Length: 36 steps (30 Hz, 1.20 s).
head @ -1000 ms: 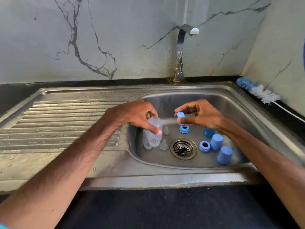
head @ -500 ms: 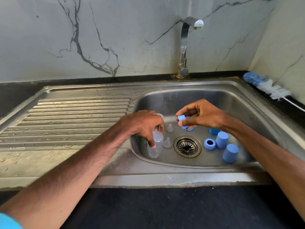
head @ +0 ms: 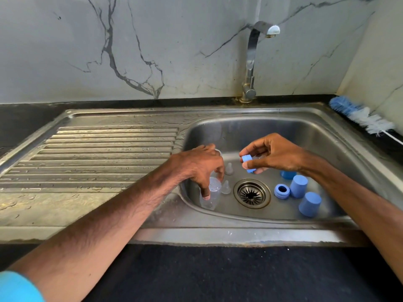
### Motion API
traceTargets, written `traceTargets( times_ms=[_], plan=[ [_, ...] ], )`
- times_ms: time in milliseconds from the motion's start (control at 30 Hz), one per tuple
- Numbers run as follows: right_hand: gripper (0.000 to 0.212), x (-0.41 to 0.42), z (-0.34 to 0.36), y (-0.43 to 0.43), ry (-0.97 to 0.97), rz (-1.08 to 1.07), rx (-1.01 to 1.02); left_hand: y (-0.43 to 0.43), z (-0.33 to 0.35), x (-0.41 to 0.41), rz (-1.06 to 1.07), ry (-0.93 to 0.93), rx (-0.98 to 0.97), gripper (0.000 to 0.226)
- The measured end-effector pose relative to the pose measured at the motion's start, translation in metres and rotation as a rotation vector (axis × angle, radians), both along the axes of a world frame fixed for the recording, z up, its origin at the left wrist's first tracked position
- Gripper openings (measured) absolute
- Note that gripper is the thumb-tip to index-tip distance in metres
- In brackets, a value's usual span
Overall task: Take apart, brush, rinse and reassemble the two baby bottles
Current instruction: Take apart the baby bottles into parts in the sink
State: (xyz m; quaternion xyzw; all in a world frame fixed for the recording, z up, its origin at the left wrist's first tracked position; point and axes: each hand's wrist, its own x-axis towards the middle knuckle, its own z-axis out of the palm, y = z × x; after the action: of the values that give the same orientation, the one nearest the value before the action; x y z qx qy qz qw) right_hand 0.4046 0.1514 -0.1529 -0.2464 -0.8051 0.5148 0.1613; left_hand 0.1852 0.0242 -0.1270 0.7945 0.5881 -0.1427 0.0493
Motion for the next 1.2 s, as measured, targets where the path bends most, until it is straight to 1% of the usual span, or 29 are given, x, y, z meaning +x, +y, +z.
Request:
traceTargets(
  times_ms=[133,300,400,767,867,1067,1200],
  plan=[
    [0.046,0.000,0.000,-0.001,-0.007,0.000,0.009,0.000,-0.004,0.000,0.000,0.027,-0.008,0.068],
    [0.050,0.000,0.000,0.000,-0.011,-0.005,-0.008,0.000,-0.008,0.000,0.007,0.032,-0.015,0.072],
    [0.048,0.000,0.000,-0.001,-0.017,-0.002,0.000,0.000,-0.009,0.000,0.009,0.029,-0.035,0.075],
    [0.049,0.001,0.004,-0.005,-0.052,-0.006,0.025,0.002,-0.011,-0.001,0.010,0.029,-0.012,0.070],
    [0.049,0.001,0.004,-0.005,-0.057,-0.001,0.023,0.003,-0.011,-0.001,0.014,0.043,-0.025,0.077],
    [0.048,0.001,0.004,-0.004,-0.071,0.007,0.012,0.003,-0.008,0.000,0.032,0.044,-0.040,0.101],
    [0.049,0.000,0.003,-0.004,-0.078,0.004,0.027,0.004,-0.009,0.002,0.028,0.031,-0.036,0.107]
  ],
)
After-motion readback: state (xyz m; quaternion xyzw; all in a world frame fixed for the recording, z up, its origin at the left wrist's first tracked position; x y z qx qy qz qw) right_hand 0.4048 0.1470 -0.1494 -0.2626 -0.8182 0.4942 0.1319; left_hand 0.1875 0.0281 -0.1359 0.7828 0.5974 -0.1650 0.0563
